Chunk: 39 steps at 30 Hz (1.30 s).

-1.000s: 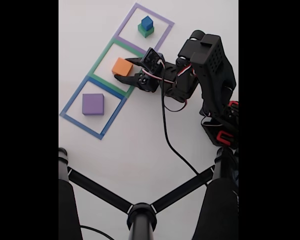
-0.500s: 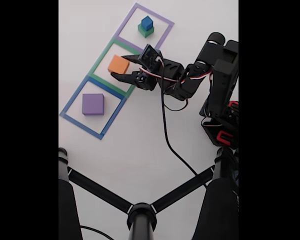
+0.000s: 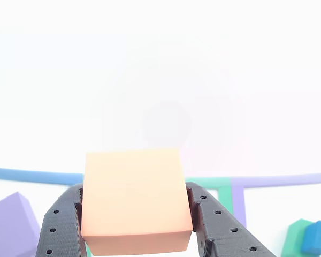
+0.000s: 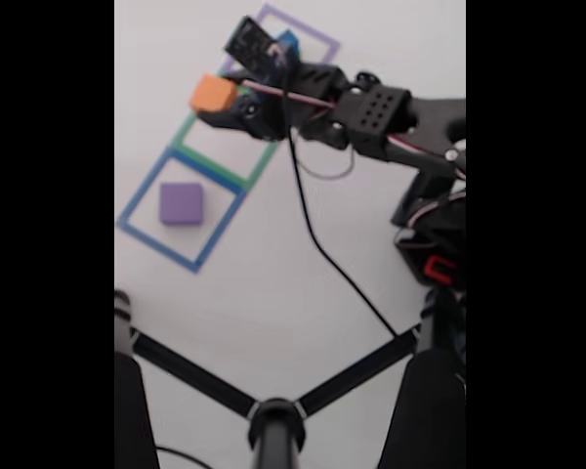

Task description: Tower of hanoi

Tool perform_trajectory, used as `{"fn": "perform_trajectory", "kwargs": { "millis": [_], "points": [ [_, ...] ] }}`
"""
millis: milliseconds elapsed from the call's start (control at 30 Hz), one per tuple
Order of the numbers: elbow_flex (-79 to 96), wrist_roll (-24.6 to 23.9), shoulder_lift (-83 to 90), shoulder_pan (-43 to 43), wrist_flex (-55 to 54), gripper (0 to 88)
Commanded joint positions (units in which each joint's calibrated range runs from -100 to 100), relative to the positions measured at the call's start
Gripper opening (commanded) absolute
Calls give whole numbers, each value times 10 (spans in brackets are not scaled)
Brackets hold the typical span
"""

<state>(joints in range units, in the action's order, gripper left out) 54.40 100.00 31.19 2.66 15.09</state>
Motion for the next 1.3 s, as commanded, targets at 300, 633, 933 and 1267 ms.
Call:
{"fn": "perform_trajectory", "kwargs": {
  "millis": [300, 633, 933, 1267],
  "points": [
    [-642, 0, 15, 26, 725, 81],
    [-763, 0, 11, 84, 847, 77],
    [-603, 0, 28, 117, 722, 84],
    [-216, 0, 56, 151, 293, 82]
  ]
}}
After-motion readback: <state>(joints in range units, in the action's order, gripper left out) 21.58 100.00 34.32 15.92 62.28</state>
